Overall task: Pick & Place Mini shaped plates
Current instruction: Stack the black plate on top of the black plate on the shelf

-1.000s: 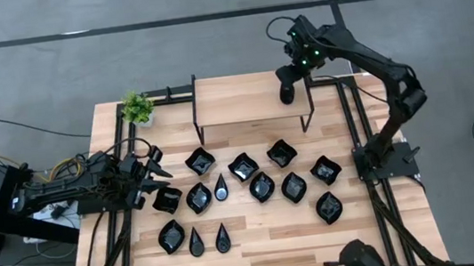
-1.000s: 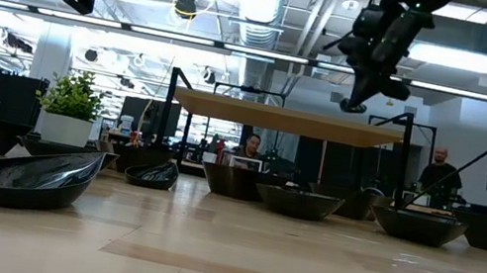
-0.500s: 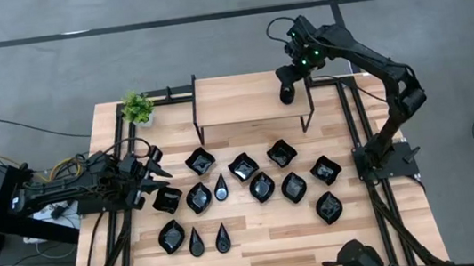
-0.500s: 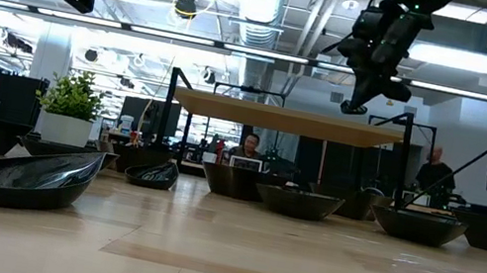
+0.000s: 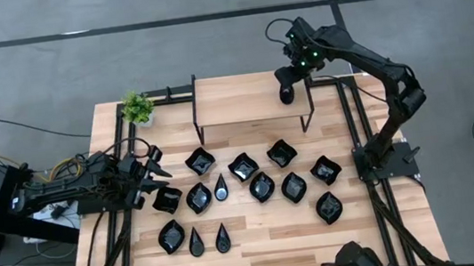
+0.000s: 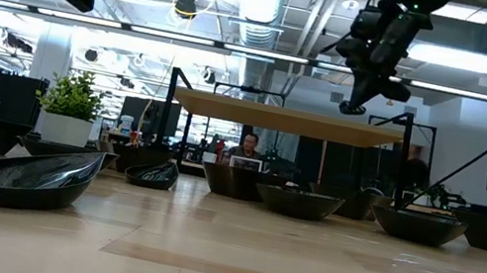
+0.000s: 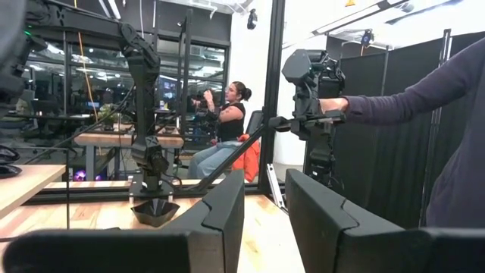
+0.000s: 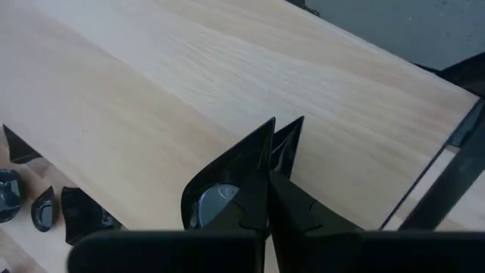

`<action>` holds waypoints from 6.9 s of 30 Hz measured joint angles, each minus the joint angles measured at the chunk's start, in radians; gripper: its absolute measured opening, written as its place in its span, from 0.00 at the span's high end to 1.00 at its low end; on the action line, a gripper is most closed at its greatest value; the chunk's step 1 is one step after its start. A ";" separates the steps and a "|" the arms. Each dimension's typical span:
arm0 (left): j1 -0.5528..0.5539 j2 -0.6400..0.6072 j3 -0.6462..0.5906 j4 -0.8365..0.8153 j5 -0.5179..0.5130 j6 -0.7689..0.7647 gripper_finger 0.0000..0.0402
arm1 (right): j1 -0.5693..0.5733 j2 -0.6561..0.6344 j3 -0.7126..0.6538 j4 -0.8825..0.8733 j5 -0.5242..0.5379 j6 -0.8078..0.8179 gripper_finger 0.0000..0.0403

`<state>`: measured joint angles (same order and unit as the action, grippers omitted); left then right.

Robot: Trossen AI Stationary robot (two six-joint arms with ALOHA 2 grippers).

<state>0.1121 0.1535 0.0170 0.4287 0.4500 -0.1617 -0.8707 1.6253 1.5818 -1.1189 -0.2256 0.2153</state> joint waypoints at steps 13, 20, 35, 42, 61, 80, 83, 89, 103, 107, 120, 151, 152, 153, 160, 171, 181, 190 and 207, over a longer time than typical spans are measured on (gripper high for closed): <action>0.000 0.000 0.000 0.007 0.000 0.000 0.75 | 0.007 0.000 0.000 -0.019 0.037 0.048 1.00; 0.000 0.000 0.000 0.013 0.000 0.000 0.75 | 0.023 0.000 0.000 -0.026 0.045 0.056 1.00; 0.000 0.000 0.000 0.028 0.000 0.000 0.75 | 0.026 0.000 -0.001 0.002 0.044 0.056 0.94; 0.000 0.000 0.000 0.038 0.000 0.000 0.75 | 0.026 0.000 -0.001 0.004 0.044 0.052 0.94; 0.000 0.000 0.000 0.051 0.000 0.000 0.75 | 0.119 -0.172 -0.025 -0.031 0.080 -0.013 1.00; 0.000 0.000 0.000 0.052 0.000 0.000 0.75 | 0.178 0.040 -0.058 0.082 0.123 -0.068 0.99; 0.000 0.000 0.000 0.052 0.000 0.000 0.75 | 0.184 0.010 -0.058 0.091 0.122 -0.068 0.99; 0.000 0.000 0.000 0.052 0.000 0.000 0.75 | 0.189 -0.094 -0.058 0.099 0.121 -0.058 1.00; 0.000 0.000 0.000 0.052 0.000 0.000 0.75 | 0.181 -0.180 -0.078 -0.105 0.255 0.014 1.00; 0.000 0.000 0.000 0.052 0.000 0.000 0.75 | 0.181 -0.144 -0.114 -0.113 0.310 0.022 1.00; 0.000 0.000 0.000 0.055 0.000 0.000 0.75 | 0.154 -0.132 -0.224 -0.032 0.301 0.022 1.00; 0.000 0.000 0.000 0.086 0.000 0.000 0.75 | 0.158 -0.132 -0.236 0.050 0.304 0.021 1.00; 0.000 0.000 0.000 0.088 0.000 0.000 0.75 | 0.158 -0.132 -0.236 0.050 0.303 0.022 1.00; 0.000 0.000 0.000 0.089 0.000 0.000 0.75 | 0.158 -0.132 -0.236 0.048 0.302 0.021 1.00; 0.000 0.000 0.000 0.090 0.000 0.000 0.75 | 0.157 -0.132 -0.236 0.042 0.305 0.030 1.00; 0.000 0.000 0.000 0.096 0.000 0.000 0.75 | 0.171 -0.132 -0.236 0.043 0.301 0.046 1.00; 0.000 0.000 0.000 0.096 0.000 0.000 0.75 | 0.171 -0.132 -0.235 0.047 0.299 0.048 1.00; 0.000 0.000 0.000 0.096 0.000 0.000 0.75 | 0.171 -0.131 -0.235 0.052 0.298 0.048 1.00; 0.000 0.000 0.000 0.096 0.000 0.000 0.75 | 0.276 -0.402 -0.150 0.091 0.304 0.042 1.00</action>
<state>0.1120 0.1532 0.0170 0.5247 0.4500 -0.1619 -0.5946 1.2230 1.4315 -1.0277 0.0785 0.2574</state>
